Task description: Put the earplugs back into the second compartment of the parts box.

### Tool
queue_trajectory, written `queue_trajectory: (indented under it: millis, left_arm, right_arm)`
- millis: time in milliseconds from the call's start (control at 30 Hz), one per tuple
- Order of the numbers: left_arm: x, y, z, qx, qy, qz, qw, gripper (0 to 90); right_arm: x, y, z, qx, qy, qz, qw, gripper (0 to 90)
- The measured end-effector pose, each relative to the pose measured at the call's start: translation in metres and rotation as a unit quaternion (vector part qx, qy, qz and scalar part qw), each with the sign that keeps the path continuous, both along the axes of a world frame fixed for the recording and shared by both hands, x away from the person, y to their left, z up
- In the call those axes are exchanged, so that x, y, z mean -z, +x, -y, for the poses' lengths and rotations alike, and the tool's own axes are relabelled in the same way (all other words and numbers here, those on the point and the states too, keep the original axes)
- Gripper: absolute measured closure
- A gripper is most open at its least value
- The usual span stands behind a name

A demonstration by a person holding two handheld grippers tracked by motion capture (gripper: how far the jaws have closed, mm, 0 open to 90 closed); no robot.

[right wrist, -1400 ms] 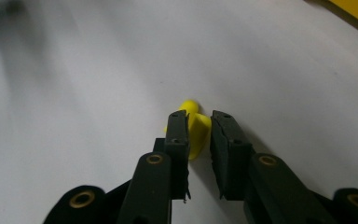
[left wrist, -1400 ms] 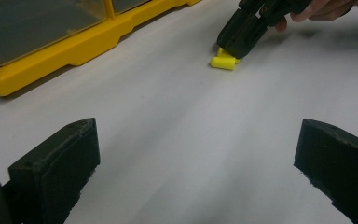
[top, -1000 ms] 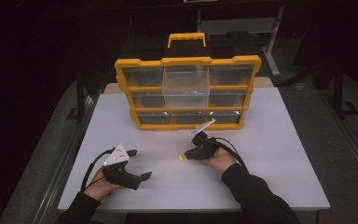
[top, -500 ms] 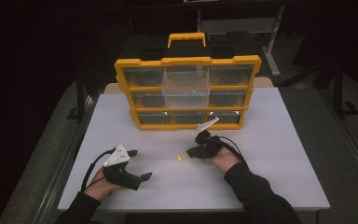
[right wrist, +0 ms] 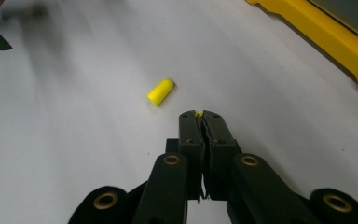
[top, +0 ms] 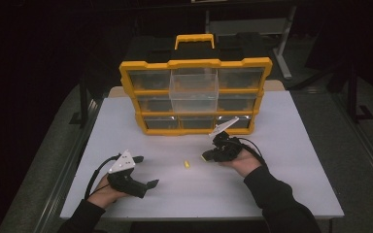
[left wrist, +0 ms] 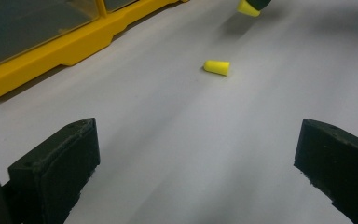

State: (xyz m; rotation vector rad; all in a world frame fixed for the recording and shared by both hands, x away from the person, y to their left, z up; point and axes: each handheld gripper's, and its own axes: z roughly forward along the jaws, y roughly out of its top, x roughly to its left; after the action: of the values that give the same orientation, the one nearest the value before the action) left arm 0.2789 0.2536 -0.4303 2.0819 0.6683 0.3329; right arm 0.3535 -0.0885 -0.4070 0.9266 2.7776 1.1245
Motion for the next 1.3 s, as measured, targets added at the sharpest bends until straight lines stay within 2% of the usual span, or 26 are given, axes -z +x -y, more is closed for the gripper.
queue_trajectory:
  millis: [300,767,1067,1300]
  left_arm:
    - [0.0,0.0,0.0,0.0,-0.003,-0.003,1.0,0.0]
    - [-0.001,0.001,-0.001,-0.005,-0.007,-0.004,1.0,0.0]
    - [-0.002,0.001,-0.002,-0.005,-0.008,-0.007,0.9999,0.0]
    - [-0.001,0.001,-0.001,-0.005,-0.004,-0.006,1.0,0.0]
  right_arm:
    - [-0.015,-0.001,0.012,0.001,-0.002,-0.002,1.0,85.9]
    - [-0.045,-0.003,0.029,0.001,-0.008,0.021,0.9997,86.1]
    - [-0.072,0.0,0.045,0.001,-0.003,0.036,0.9994,85.9]
    - [-0.092,0.002,0.052,-0.004,-0.006,0.037,0.9993,85.9]
